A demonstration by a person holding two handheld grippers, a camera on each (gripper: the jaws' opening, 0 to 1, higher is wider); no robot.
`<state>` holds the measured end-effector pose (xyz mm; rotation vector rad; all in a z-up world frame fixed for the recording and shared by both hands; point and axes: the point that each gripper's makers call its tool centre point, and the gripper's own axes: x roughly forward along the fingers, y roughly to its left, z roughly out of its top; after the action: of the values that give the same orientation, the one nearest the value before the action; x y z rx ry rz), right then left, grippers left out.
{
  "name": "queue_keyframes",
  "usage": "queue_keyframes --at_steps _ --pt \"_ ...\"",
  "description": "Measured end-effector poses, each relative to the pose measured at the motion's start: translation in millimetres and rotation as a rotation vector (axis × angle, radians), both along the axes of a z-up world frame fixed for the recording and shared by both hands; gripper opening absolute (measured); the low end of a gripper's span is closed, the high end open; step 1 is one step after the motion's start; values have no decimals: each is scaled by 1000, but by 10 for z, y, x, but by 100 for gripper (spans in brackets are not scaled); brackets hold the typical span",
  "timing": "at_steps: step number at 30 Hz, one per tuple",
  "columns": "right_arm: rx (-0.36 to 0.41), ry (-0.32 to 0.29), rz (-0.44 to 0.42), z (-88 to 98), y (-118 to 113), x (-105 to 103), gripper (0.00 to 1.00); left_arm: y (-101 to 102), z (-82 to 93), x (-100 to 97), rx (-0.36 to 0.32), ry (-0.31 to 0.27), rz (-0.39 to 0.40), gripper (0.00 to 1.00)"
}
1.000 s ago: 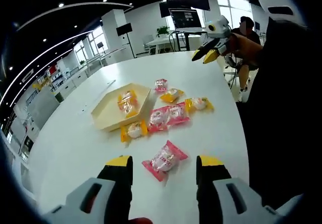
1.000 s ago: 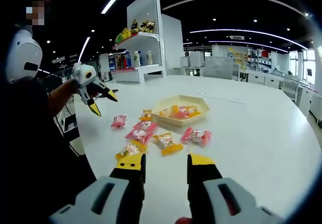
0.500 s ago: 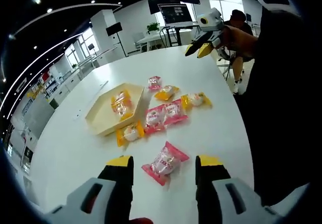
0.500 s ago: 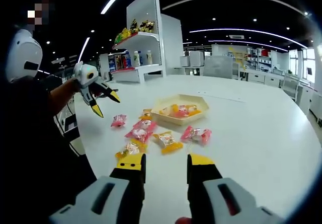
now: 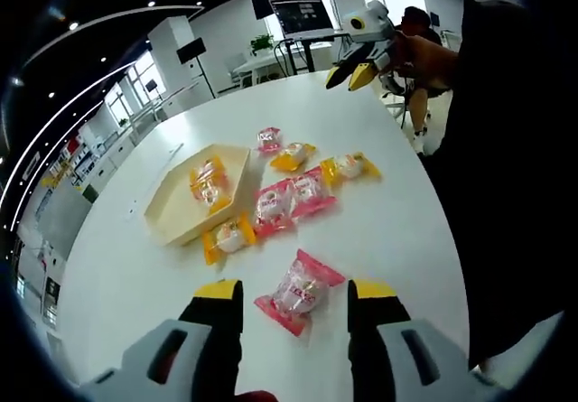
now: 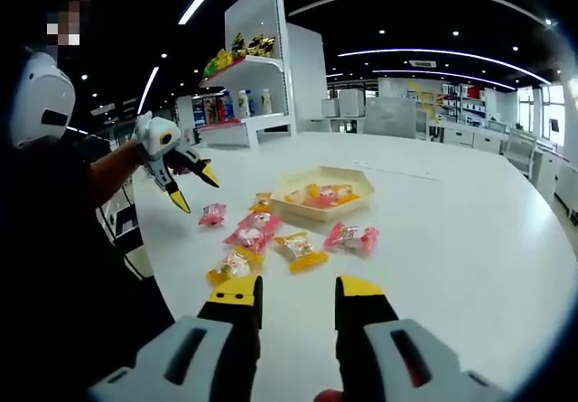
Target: Pick up the marshmallows scattered on the table and place them into the bowl on the table
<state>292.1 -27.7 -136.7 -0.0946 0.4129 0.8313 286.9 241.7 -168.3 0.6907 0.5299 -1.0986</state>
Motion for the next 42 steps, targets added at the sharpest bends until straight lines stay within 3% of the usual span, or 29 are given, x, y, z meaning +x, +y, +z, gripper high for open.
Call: queue_keyframes --at_steps 26,42 --pt "9 9 -7 -34 -24 -32 32 -89 -183 -4 106 -1 -100 45" --pt "9 13 -14 -44 -57 -44 31 -149 -264 4 120 18 -138 40"
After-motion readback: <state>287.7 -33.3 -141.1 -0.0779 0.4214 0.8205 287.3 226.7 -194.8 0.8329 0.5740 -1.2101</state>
